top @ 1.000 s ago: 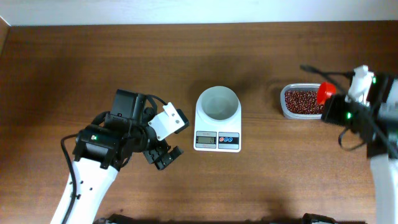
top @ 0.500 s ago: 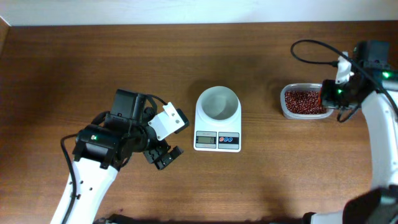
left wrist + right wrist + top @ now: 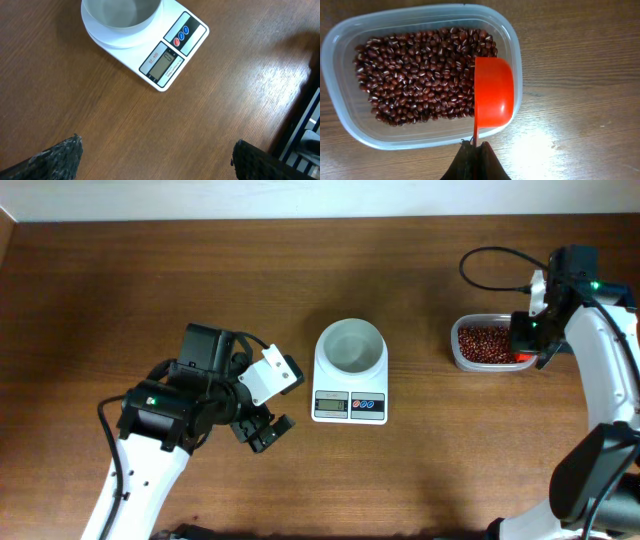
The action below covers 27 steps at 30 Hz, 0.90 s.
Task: Scoop and weigh 50g on scale
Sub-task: 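Push the red scoop down into the beans and scoop with the right gripper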
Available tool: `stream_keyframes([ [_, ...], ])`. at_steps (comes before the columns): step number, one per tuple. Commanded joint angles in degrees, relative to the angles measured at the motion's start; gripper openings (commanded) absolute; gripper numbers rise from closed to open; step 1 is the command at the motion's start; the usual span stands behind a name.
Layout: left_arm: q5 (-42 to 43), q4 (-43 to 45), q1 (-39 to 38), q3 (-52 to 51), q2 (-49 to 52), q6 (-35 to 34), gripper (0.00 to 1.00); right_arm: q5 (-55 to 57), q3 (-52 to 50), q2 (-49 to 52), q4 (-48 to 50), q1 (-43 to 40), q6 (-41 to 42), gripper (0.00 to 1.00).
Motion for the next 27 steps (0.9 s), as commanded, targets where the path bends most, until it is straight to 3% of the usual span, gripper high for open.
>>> stream_keyframes([
  [1,1.01,0.09,0.28,0.94,-0.24,0.87,0.99,1.79,1.18,1.73,0.13,-0.22,-0.55,0.04],
  [27,1.01,0.09,0.28,0.94,-0.24,0.87,0.99,-12.61,1.25,6.08,-3.52,-0.7,-0.52,0.04],
])
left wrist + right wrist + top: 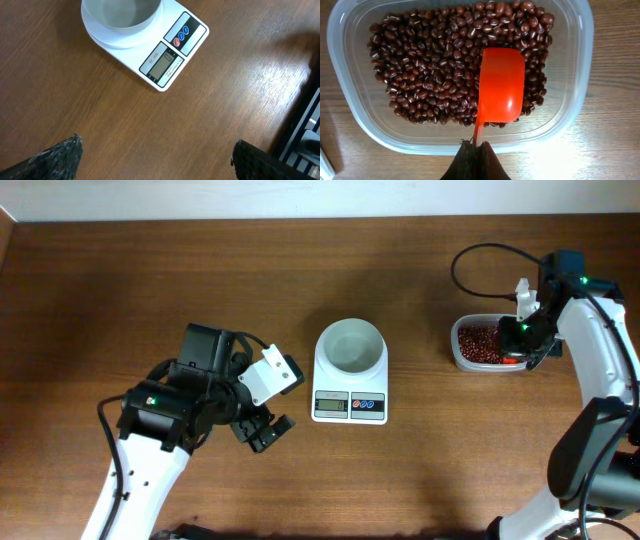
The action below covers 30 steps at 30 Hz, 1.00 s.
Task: Scoop and weigh 50g on scale
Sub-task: 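Push the red scoop down into the beans and scoop with the right gripper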
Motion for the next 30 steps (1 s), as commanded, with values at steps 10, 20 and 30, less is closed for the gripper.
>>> stream_keyframes([
  [10,1.01,0.07,0.28,0.94,-0.24,0.87,0.99,-18.86,0.35,1.09,-0.2,-10.36,0.13,0.04],
  [20,1.01,0.07,0.28,0.94,-0.24,0.87,0.99,-31.26,0.26,1.38,-0.92,-16.98,-2.86,0.04],
  [30,1.01,0.07,0.28,0.94,-0.24,0.87,0.99,-34.01,0.26,1.38,-3.06,-20.39,-4.37,0.04],
])
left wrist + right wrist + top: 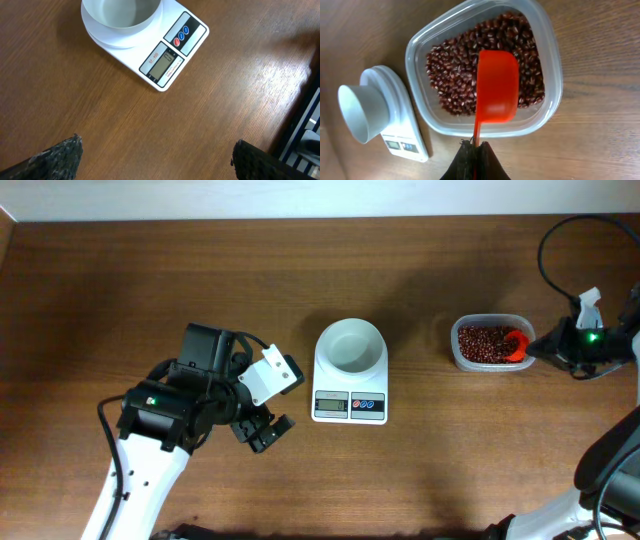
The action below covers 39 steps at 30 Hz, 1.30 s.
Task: Scoop and weigh 50g on scale
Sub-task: 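Push the red scoop down into the beans and scoop with the right gripper, then lift the filled scoop and carry it over the white bowl on the scale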
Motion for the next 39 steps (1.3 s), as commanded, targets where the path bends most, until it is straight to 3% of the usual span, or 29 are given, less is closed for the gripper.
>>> stream_keyframes([
  [1,1.01,0.07,0.28,0.94,-0.24,0.9,0.99,-2.71,0.26,0.72,-1.18,-1.68,-1.2,0.04],
  [13,1.01,0.07,0.28,0.94,-0.24,0.9,0.99,-12.9,0.26,0.72,-3.85,-8.02,-3.13,0.04],
  [25,1.01,0.07,0.28,0.94,-0.24,0.9,0.99,-24.68,0.26,0.72,-6.71,-7.87,-4.61,0.04],
  [31,1.01,0.07,0.28,0.94,-0.24,0.9,0.99,-29.75,0.26,0.72,-6.95,-4.37,-4.59,0.04],
  [39,1.01,0.09,0.28,0.94,-0.24,0.9,0.99,-32.94,0.26,0.72,-6.88,7.04,-4.59,0.04],
])
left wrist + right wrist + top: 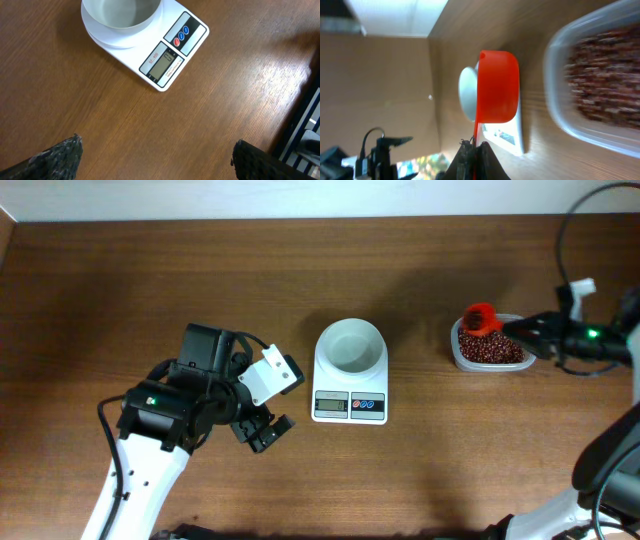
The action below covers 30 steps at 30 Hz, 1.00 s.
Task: Scoop and weigh 50g on scale
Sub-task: 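Lift the filled scoop and carry it over the white bowl on the scale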
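Note:
My right gripper (518, 328) (476, 148) is shut on the thin handle of the red scoop (481, 317) (497, 85). The scoop hangs over the far-left corner of the clear tub of red beans (490, 346) (600, 85). Only its back shows in the wrist view, so any load is hidden. The white scale (350, 402) (167, 57) stands mid-table with a white bowl (350, 345) (121, 12) on it; the bowl looks empty. My left gripper (264, 430) (157, 155) is open over bare wood, near-left of the scale.
The brown wooden table (150, 270) reaches to a pale wall at the back. A black cable (560, 250) loops above my right arm at the far right. My left arm's white body (140, 470) lies along the near-left.
The scoop was low at the right end of the bean tub; now it is over the tub's far-left corner, with the wrist turned level toward the scale. My left arm has not moved.
The scoop first lay over the tub's right rim, then lower among the beans. After that my right arm had swung out to the right with the scoop at the tub's right end. Now the scoop is at the tub's left side. My left gripper stayed open throughout.

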Available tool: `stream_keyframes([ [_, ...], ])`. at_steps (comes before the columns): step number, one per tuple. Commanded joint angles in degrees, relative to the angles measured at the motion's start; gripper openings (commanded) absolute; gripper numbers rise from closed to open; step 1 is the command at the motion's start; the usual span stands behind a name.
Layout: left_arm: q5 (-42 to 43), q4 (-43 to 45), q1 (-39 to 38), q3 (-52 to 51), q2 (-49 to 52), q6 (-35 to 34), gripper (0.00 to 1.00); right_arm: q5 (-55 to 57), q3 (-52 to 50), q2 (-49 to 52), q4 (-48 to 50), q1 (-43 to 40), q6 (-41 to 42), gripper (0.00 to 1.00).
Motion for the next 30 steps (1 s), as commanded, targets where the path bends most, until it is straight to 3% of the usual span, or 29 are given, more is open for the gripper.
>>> stream_keyframes([
  [1,1.01,0.09,0.28,0.94,-0.24,0.87,0.99,-3.98,0.26,0.72,-0.02,5.99,-1.07,0.04],
  [8,1.01,0.09,0.28,0.94,-0.24,0.87,0.99,-3.96,0.26,0.72,2.01,17.33,-1.01,0.04],
  [15,1.01,0.09,0.28,0.94,-0.24,0.87,0.99,-1.79,0.26,0.72,10.99,27.93,-0.39,0.04],
  [26,1.01,0.07,0.28,0.94,-0.24,0.87,0.99,19.17,0.26,0.72,18.51,35.89,-0.5,0.04],
  [30,1.01,0.09,0.28,0.94,-0.24,0.87,0.99,23.8,0.26,0.72,20.46,37.7,-3.98,0.04],
])
